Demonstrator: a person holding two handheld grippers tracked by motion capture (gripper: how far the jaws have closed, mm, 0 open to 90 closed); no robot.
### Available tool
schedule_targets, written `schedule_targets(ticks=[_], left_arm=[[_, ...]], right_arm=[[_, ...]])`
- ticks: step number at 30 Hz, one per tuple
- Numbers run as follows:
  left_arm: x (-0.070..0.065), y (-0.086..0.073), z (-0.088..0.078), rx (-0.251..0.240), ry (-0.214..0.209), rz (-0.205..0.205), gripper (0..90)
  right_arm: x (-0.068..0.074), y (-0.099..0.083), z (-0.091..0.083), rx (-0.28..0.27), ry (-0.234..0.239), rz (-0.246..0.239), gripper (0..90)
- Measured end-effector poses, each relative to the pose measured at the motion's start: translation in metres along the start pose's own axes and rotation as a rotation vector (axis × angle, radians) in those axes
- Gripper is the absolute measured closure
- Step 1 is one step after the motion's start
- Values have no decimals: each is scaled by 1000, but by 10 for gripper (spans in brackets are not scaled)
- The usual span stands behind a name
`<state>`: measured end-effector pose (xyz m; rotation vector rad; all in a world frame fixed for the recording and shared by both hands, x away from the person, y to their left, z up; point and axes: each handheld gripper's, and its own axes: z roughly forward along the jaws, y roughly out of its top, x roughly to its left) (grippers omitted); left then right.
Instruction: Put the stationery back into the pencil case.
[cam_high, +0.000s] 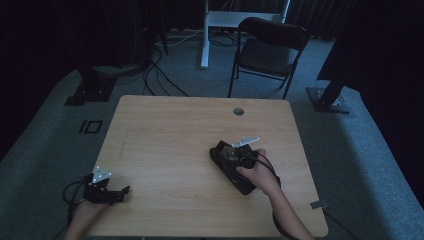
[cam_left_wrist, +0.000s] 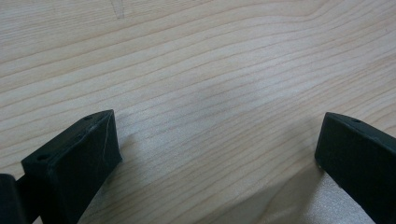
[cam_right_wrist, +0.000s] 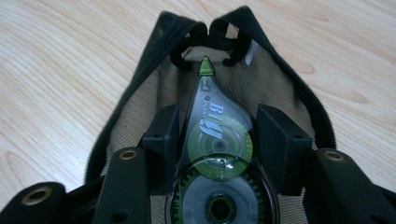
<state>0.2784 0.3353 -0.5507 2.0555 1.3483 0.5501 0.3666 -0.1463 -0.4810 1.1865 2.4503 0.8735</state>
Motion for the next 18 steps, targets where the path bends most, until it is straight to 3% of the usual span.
schedule_targets(ticks=[18], left_arm=[[0, 0, 0, 0, 0, 0, 0]], right_arm=[[-3, 4, 20, 122, -27, 3, 504]])
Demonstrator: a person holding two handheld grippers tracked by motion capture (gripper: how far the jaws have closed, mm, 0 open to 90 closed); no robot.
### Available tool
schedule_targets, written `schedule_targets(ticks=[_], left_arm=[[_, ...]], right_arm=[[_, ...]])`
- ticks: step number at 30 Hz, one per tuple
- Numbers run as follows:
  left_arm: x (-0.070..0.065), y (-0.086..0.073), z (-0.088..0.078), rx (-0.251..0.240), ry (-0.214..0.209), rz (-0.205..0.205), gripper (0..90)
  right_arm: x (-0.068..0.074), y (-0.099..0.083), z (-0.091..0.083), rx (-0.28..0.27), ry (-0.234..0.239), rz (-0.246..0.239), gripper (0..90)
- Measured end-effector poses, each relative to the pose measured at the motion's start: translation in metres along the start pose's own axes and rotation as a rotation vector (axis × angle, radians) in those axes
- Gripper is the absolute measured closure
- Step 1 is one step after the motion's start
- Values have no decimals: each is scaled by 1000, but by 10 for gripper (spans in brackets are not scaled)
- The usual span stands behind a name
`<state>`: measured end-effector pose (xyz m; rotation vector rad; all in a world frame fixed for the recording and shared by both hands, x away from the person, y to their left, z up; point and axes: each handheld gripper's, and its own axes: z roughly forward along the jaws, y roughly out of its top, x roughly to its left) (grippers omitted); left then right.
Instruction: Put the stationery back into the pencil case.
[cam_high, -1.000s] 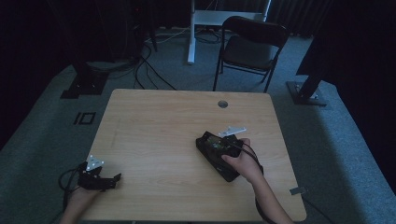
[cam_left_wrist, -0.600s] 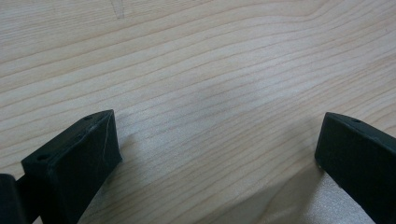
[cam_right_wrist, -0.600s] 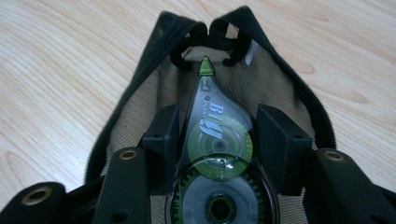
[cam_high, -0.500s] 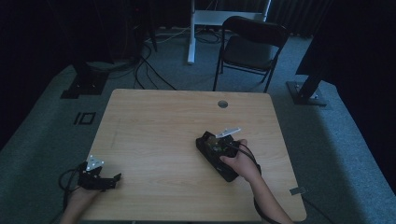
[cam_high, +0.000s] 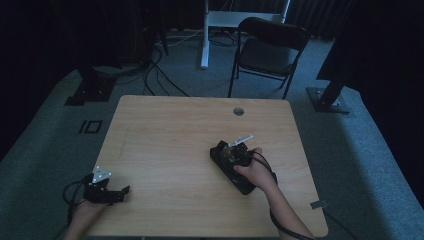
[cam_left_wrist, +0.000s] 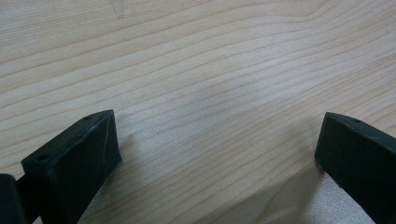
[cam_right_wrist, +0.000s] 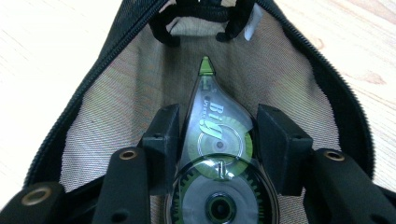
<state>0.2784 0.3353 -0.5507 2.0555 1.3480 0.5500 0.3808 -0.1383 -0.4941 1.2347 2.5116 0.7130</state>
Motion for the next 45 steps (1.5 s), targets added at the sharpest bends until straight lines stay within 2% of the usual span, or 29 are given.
schedule_targets(ticks=[11, 17, 27, 34, 45], left_arm=[[0, 0, 0, 0, -1, 1, 0], [0, 0, 0, -1, -2, 2, 0], [0, 0, 0, 0, -2, 2, 0], [0, 0, 0, 0, -2, 2, 0], [0, 0, 0, 0, -2, 2, 0]], right_arm=[[3, 1, 6, 43, 4, -10, 502], [2, 1, 4, 38, 16, -6, 482], [-6, -4, -13, -54, 43, 9, 447], [-12, -5, -34, -145, 86, 24, 432], [-27, -13, -60, -267, 83, 71, 339]])
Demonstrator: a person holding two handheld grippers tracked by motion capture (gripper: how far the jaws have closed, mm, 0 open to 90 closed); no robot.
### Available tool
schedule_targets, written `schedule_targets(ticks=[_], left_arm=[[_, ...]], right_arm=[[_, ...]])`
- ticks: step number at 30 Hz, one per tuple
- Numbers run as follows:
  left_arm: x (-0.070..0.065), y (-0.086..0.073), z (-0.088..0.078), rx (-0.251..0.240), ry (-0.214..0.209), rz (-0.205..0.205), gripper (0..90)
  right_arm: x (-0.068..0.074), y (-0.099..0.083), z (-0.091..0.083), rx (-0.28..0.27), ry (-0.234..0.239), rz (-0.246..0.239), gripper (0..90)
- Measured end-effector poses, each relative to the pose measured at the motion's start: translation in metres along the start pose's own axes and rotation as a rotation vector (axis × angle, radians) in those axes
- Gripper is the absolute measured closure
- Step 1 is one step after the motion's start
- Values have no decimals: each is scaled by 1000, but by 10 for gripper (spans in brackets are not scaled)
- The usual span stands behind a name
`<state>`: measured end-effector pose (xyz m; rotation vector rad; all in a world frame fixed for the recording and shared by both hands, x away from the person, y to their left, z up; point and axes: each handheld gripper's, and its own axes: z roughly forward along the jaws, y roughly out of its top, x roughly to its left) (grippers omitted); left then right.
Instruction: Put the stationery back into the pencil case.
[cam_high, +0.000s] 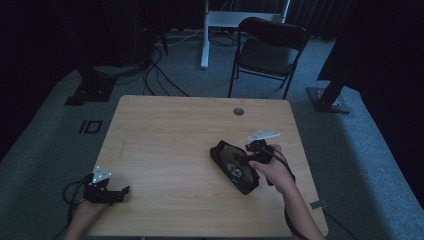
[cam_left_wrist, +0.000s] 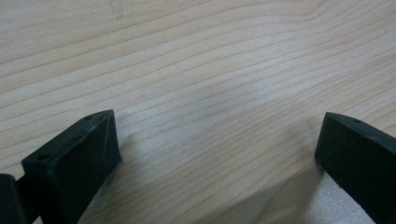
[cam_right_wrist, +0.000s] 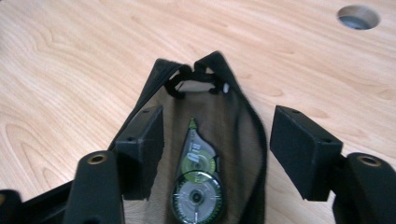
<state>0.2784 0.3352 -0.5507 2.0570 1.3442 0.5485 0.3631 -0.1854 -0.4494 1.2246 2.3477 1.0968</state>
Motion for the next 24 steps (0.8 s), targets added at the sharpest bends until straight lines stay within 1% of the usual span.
schedule_targets(ticks=[1, 2, 5, 10, 16, 20, 22, 24], left_arm=[[0, 0, 0, 0, 0, 0, 0], [0, 0, 0, 0, 0, 0, 0], [0, 0, 0, 0, 0, 0, 0], [0, 0, 0, 0, 0, 0, 0], [0, 0, 0, 0, 0, 0, 0], [0, 0, 0, 0, 0, 0, 0], [0, 0, 0, 0, 0, 0, 0], [0, 0, 0, 0, 0, 0, 0]], right_arm=[[0, 0, 0, 0, 0, 0, 339], [-3, -2, -4, -16, -7, 11, 327], [-8, -5, -7, -26, -18, 15, 321], [-14, -9, -11, -38, -27, 27, 314], [-25, -17, -19, -61, -48, 52, 301], [-30, -21, -21, -67, -65, 57, 293], [-37, -27, -23, -81, -76, 72, 283], [-41, -31, -24, -86, -84, 75, 269]])
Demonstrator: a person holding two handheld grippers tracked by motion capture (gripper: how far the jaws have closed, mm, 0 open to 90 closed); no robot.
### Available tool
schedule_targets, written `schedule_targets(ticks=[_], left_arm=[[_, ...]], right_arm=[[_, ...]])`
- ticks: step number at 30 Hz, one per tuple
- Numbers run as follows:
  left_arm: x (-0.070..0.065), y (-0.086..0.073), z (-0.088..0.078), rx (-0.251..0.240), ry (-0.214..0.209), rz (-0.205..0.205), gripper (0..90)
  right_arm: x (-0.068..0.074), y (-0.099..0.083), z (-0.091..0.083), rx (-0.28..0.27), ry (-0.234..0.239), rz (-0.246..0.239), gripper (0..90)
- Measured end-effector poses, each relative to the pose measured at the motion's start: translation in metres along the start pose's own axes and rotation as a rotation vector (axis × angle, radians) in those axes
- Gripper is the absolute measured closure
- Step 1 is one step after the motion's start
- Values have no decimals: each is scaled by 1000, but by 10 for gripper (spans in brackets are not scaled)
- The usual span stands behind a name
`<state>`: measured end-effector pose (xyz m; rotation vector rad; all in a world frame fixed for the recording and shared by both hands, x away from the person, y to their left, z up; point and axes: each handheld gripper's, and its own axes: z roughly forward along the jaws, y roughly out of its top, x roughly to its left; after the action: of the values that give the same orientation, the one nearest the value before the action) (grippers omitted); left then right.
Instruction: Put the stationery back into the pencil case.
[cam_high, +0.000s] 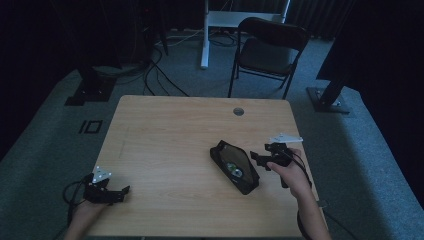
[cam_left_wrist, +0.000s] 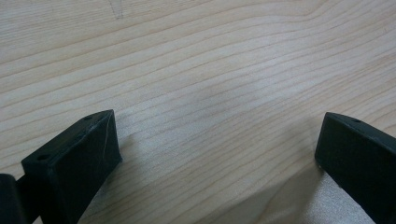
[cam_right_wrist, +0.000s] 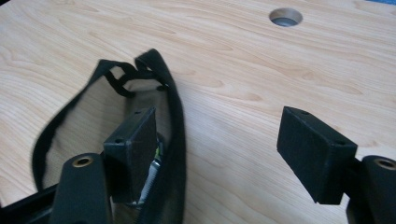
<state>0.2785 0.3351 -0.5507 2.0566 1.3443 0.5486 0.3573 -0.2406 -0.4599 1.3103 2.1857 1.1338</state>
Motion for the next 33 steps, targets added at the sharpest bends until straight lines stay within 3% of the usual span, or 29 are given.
schedule_targets(ticks=[12, 19, 33], left_arm=[[0, 0, 0, 0, 0, 0, 0], [0, 0, 0, 0, 0, 0, 0], [0, 0, 0, 0, 0, 0, 0]], right_arm=[[-24, -27, 6, -11, -73, 30, 219], [-30, -41, 10, -11, -88, 53, 201], [-39, -70, 25, 10, -177, 91, 174]])
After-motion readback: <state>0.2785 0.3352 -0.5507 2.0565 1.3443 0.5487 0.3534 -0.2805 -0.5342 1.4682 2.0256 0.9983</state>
